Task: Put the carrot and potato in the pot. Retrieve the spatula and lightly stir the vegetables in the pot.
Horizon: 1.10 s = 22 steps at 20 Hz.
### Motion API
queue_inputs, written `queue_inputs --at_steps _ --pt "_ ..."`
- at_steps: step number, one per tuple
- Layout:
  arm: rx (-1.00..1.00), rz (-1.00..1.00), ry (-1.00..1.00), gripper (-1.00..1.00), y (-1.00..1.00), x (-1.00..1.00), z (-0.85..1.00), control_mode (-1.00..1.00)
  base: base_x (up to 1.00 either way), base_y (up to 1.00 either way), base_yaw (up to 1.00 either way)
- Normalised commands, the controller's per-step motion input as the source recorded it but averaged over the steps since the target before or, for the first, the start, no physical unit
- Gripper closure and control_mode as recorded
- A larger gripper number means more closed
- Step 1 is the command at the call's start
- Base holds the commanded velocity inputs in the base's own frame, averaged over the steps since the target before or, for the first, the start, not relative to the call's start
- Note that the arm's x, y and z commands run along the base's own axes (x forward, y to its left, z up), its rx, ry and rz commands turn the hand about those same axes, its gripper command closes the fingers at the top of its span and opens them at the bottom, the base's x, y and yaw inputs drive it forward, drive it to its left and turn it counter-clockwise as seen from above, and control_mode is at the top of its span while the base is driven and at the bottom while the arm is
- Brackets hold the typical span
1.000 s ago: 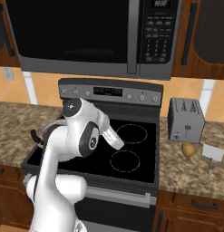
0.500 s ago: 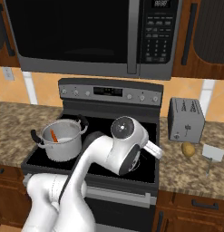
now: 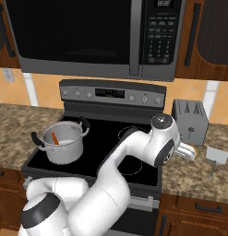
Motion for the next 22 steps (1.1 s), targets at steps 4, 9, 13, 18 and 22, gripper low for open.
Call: queue_inputs --at_steps 4,9,13,18,22 --pt "0.02 0.24 0.03 -1.0 -0.69 0.66 -0.47 -1.0 0.0 0.0 0.0" --pt "0.0 0.19 0.0 -1.0 -0.5 0.67 -0.67 -1.0 0.0 0.0 0.0" --pt "0.0 0.11 0.02 -1.0 -0.24 0.76 -0.61 -1.0 0.0 0.0 0.0" --pt "0.0 0.03 0.0 -1.0 -0.34 0.42 -0.3 -1.0 0.0 0.0 0.0" --pt "-0.04 0.0 0.0 -1.0 -0.25 0.31 -0.49 -1.0 0.0 0.0 0.0"
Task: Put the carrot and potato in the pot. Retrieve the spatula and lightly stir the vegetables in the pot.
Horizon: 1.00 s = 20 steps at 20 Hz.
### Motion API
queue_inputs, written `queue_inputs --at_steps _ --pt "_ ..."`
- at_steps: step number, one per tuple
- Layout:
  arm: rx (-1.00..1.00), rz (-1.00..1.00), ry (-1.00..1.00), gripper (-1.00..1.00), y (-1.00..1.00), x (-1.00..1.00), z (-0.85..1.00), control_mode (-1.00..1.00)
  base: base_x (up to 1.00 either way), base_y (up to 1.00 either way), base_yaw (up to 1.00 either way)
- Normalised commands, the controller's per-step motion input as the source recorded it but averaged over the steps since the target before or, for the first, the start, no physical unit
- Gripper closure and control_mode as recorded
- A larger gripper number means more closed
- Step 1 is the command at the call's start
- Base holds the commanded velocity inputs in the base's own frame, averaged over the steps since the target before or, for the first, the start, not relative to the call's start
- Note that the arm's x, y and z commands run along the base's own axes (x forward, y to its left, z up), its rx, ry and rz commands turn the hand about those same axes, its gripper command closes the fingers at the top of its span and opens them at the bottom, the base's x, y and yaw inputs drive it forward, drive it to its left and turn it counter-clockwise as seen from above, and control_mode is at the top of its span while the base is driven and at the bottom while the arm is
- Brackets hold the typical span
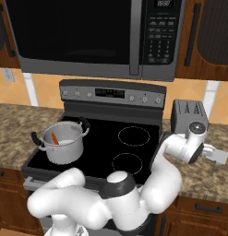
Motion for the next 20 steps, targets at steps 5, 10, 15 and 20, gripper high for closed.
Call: queue_inputs --at_steps 5,10,15,20 --pt "-0.05 0.0 0.0 -1.0 -0.2 0.4 -0.46 -1.0 0.0 0.0 0.0" --pt "-0.01 0.0 0.0 1.0 -0.16 0.1 -0.18 -1.0 0.0 0.0 0.0" --pt "-0.02 0.05 -0.04 1.0 0.22 -0.75 0.26 -1.0 0.0 0.0 0.0" --pt "-0.11 0.06 -0.01 1.0 0.8 -1.0 0.35 -1.0 0.0 0.0 0.0"
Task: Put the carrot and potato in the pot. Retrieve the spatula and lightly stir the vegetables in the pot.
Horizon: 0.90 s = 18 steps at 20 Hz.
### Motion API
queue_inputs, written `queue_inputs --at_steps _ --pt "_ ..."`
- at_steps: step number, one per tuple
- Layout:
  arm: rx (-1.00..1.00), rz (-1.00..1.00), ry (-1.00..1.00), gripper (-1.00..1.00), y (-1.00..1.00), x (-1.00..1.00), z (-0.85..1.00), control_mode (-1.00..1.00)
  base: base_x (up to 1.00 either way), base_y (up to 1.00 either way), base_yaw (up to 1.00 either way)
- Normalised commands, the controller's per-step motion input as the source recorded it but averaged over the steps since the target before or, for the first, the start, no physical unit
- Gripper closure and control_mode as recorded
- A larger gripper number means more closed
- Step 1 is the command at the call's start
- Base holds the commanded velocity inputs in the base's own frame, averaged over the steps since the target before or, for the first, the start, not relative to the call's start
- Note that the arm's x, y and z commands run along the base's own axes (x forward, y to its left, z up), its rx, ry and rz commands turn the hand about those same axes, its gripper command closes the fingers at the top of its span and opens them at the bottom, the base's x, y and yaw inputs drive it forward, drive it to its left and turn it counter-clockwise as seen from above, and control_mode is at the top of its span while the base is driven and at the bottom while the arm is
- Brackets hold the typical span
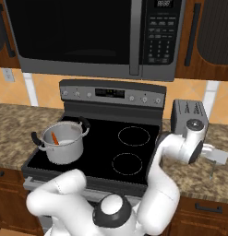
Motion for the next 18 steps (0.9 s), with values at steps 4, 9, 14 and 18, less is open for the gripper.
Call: queue_inputs --at_steps 4,9,14,18 --pt "-0.11 0.02 -0.02 1.0 0.61 -0.86 0.37 -1.0 0.0 0.0 0.0" --pt "-0.12 0.1 -0.01 1.0 0.68 -0.79 0.61 -1.0 0.0 0.0 0.0" --pt "-0.2 0.19 -0.08 1.0 0.84 -0.8 0.75 -1.0 0.0 0.0 0.0" --pt "-0.29 0.24 -0.14 1.0 0.81 -0.78 0.57 -1.0 0.0 0.0 0.0"
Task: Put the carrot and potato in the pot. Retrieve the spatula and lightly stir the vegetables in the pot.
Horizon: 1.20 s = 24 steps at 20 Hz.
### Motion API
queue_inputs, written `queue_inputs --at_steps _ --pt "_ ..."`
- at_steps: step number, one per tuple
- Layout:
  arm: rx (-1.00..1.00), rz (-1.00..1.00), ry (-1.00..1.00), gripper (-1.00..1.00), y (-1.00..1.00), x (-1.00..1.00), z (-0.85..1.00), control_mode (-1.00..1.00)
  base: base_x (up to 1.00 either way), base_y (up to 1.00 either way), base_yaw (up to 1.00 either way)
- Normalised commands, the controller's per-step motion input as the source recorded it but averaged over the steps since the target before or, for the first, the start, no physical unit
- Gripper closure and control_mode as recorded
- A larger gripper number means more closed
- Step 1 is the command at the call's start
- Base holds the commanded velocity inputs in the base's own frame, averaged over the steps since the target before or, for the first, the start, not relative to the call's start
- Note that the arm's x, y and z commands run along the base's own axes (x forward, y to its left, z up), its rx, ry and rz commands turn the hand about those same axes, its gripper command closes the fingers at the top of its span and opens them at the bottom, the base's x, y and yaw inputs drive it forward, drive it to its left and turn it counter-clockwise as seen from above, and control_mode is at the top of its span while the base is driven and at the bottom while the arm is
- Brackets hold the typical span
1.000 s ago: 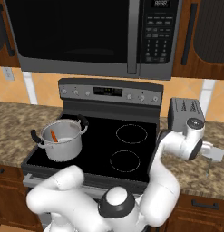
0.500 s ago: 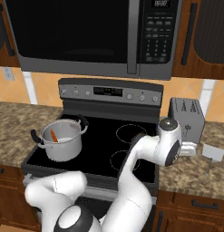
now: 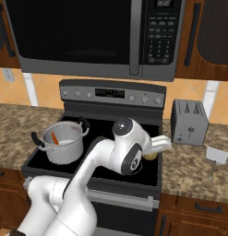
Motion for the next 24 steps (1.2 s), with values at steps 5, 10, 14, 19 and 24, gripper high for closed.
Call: queue_inputs --at_steps 5,10,14,19,24 --pt "-0.39 0.29 -0.11 1.0 0.76 -0.58 0.73 -1.0 0.0 0.0 0.0" --pt "-0.33 0.27 0.11 1.0 0.92 0.17 0.72 -1.0 0.0 0.0 0.0" --pt "-0.24 0.16 0.39 1.0 0.99 0.59 0.71 -1.0 0.0 0.0 0.0" --pt "-0.13 0.1 0.58 1.0 1.0 0.46 0.28 -1.0 0.0 0.0 0.0" --pt "-0.14 0.01 0.47 1.0 0.89 0.54 0.01 -1.0 0.0 0.0 0.0"
